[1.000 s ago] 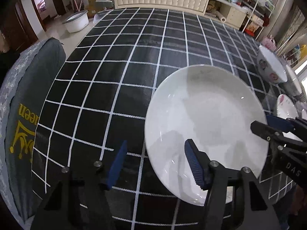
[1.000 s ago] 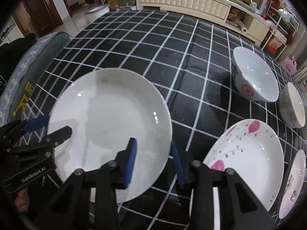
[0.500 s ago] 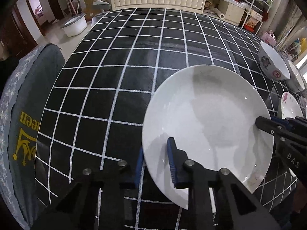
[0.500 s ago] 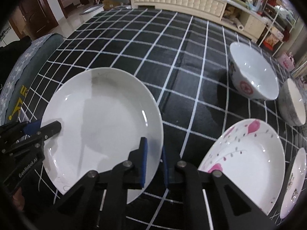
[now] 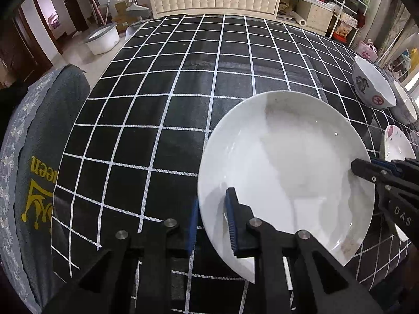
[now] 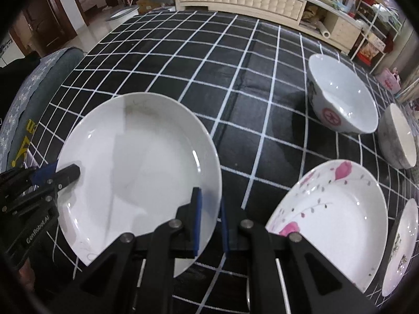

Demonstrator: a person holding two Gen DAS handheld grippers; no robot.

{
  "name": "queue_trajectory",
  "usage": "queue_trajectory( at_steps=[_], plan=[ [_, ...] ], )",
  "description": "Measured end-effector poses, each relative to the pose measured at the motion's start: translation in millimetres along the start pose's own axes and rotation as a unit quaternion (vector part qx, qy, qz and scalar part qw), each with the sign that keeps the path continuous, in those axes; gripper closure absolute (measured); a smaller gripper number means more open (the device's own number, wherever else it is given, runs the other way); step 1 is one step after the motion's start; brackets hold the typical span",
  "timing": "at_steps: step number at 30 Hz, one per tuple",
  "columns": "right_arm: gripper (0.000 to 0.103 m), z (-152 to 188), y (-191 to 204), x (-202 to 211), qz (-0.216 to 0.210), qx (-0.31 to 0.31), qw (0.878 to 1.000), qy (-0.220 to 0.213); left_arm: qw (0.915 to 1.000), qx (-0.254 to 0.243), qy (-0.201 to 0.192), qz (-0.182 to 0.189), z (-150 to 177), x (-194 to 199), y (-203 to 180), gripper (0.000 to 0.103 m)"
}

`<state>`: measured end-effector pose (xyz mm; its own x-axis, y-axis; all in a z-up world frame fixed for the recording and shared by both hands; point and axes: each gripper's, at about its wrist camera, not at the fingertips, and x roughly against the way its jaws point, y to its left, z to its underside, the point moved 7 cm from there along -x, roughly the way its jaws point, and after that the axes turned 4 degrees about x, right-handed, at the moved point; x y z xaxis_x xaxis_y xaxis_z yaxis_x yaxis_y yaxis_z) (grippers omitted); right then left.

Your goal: Organize plates and bowls

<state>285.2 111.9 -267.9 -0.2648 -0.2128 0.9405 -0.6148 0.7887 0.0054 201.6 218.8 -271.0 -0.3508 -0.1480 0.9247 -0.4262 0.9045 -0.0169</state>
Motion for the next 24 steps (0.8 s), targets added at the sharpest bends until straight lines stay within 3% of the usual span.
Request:
queue_trajectory(
  at_steps=[4, 5, 6, 8, 9, 13, 15, 20, 24],
  plan=[
    [0.086, 0, -2, 4, -0.005, -0.009, 1.0, -0.004, 0.9999, 0.011, 0.007, -0.006, -2, 1, 3, 0.085],
    [0.082, -1, -1, 8, 0.0, -0.004, 1.0, -0.009, 0.9999, 0.013, 0.009, -0.007, -1, 1, 5, 0.082],
    [0.075, -1, -1, 11, 0.005, 0.001, 1.0, -0.012, 0.9998, 0.015, 0.01, -0.008, -1, 3, 6, 0.075],
    [0.045, -2, -2, 20, 0.011, 0.003, 1.0, -0.027, 0.9997, 0.023, 0.006, -0.004, 0, 10, 10, 0.067],
    [0.041, -1, -3, 24, 0.011, 0.001, 0.999, -0.033, 0.9996, 0.027, 0.004, -0.003, 1, 14, 11, 0.065],
    [0.041, 1, -10, 44, 0.0, -0.015, 0.999, -0.049, 0.9993, 0.034, -0.003, 0.013, 3, 31, 5, 0.063],
    [0.041, 6, -16, 52, 0.001, -0.019, 0.999, -0.051, 0.9994, 0.024, -0.011, 0.02, 2, 42, -5, 0.054],
    [0.041, 26, -46, 71, 0.025, -0.04, 0.997, -0.055, 0.9983, -0.011, -0.031, 0.047, 4, 66, -47, 0.045],
    [0.041, 48, -81, 83, 0.048, -0.076, 0.994, -0.057, 0.9966, -0.056, -0.03, 0.052, 9, 71, -91, 0.045]
  ],
)
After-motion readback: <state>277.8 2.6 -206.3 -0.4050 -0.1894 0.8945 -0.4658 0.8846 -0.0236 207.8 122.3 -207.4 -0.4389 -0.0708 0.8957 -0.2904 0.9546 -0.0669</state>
